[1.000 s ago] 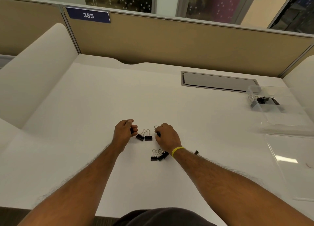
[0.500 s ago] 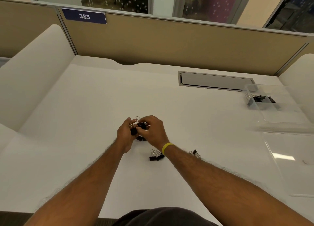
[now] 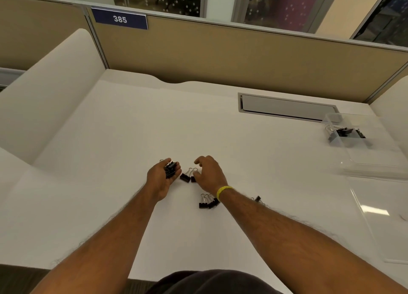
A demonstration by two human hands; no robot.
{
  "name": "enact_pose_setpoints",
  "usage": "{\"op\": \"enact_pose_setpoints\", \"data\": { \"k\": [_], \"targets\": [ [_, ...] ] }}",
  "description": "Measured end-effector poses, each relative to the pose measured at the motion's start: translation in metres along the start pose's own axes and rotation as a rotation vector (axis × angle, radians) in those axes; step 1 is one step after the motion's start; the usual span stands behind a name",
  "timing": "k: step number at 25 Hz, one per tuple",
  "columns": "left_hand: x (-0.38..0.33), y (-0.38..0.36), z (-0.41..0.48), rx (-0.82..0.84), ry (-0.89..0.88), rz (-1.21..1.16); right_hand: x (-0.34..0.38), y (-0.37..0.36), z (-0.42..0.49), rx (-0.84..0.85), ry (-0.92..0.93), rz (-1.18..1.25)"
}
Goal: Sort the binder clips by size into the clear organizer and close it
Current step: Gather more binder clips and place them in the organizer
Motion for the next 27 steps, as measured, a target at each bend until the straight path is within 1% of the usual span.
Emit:
{"op": "enact_pose_setpoints", "data": {
  "k": [2, 3, 8, 14, 17, 19, 21, 23, 25, 27],
  "targets": [
    [-0.003, 0.008, 0.004, -0.041, -0.015, 0.023, -0.011, -0.011, -0.003, 0.084, -0.016, -0.099],
    [-0.005, 0.011, 0.006, -0.056, -0.022, 0.038, -0.013, -0.013, -0.005, 0.096, -0.012, -0.114],
    [-0.007, 0.019, 0.010, -0.071, -0.028, 0.059, -0.014, -0.013, -0.005, 0.071, 0.005, -0.121],
    [-0.007, 0.010, 0.007, -0.032, -0.044, 0.094, -0.016, -0.013, -0.010, 0.050, 0.035, -0.192],
    [-0.007, 0.006, 0.008, -0.018, -0.048, 0.110, -0.020, -0.010, -0.006, 0.042, 0.011, -0.161],
    [-0.008, 0.004, 0.008, -0.005, -0.052, 0.110, -0.016, 0.000, -0.005, -0.016, -0.006, -0.056],
    [-0.008, 0.002, 0.007, 0.008, -0.059, 0.112, 0.004, 0.009, -0.006, -0.082, 0.082, 0.070],
    [-0.005, 0.001, 0.007, 0.011, -0.052, 0.129, 0.032, 0.013, -0.009, -0.105, 0.212, 0.165],
    [0.000, 0.001, 0.006, 0.027, -0.011, 0.136, 0.055, 0.012, -0.012, -0.096, 0.309, 0.192],
    [0.005, -0.003, 0.003, 0.095, 0.045, 0.118, 0.070, 0.007, -0.012, -0.042, 0.367, 0.155]
  ]
}}
Point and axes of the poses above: each hand's wrist, its own z-axis towards the middle knuckle, its own y-axis out of the back of the hand, x = y × z, the point moved 9 cm from there along z, towards the middle knuckle, and after that the axes turned 10 degrees about -x, right-handed, at the moved point
